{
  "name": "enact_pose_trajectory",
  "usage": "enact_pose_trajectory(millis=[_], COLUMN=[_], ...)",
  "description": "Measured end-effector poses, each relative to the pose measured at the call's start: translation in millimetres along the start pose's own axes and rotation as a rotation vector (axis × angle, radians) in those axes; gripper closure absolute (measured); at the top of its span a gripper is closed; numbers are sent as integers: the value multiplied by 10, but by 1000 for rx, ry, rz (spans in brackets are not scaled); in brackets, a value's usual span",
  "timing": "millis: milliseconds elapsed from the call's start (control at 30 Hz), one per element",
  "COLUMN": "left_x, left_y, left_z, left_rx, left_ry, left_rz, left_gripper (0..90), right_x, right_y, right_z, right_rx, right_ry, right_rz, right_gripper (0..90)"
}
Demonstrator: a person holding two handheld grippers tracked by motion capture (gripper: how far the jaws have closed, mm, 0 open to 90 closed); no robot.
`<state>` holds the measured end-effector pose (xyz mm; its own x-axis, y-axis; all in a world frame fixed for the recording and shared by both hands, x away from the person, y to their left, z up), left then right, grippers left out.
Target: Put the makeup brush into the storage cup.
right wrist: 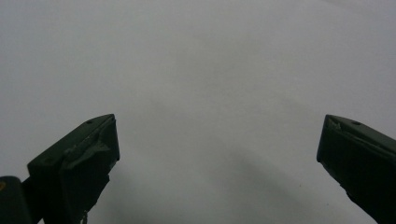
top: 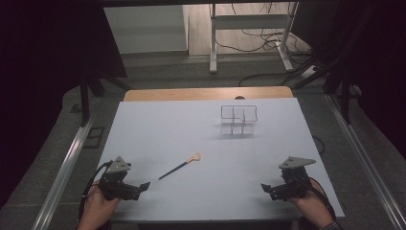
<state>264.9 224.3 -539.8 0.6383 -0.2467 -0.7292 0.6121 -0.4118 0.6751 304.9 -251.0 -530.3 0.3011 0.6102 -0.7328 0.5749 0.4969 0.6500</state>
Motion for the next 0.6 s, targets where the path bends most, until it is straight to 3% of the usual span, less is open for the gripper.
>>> enact_pose_trajectory(millis=[100,267,600], left_x=[0,-2,-7], left_y=[-3,-6,-21], left_z=[-3,-14,-7], left_rx=[5,-37,-49], left_ry=[3,-18,-26], left_rz=[-5,-7,-37], left_gripper=[0,0,0], right_x=[-5,-3,13], right_y=[2,9,21], right_z=[1,-16,-21], right_rx=[3,-2,-8], right_ry=[9,21,28], right_rz=[8,3,-6], right_gripper=[0,0,0])
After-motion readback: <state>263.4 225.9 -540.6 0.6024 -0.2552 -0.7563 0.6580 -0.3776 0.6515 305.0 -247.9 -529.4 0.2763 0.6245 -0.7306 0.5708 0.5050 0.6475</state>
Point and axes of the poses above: each handheld gripper's, and its own axes: x roughly forward along the jaws, y roughly out of its top, z roughly to its right, the point moved 6 cm from there along x, roughly forward along the jaws, and after that the axes turned 14 degrees about y, right-handed, at the moved point
